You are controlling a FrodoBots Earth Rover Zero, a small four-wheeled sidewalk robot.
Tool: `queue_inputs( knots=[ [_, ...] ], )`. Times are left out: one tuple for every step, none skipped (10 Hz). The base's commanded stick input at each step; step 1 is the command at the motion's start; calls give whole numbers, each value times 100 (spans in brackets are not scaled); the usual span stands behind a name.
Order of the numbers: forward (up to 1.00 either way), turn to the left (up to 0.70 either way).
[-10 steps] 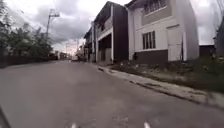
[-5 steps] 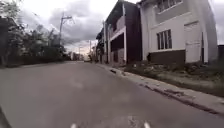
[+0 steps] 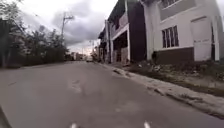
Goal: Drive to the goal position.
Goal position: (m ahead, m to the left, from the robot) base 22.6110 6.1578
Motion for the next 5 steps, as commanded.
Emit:
queue_inputs(
  knots=[
    [70,2],
    [70,0],
    [70,0],
    [70,0],
    [70,0]
  ],
)
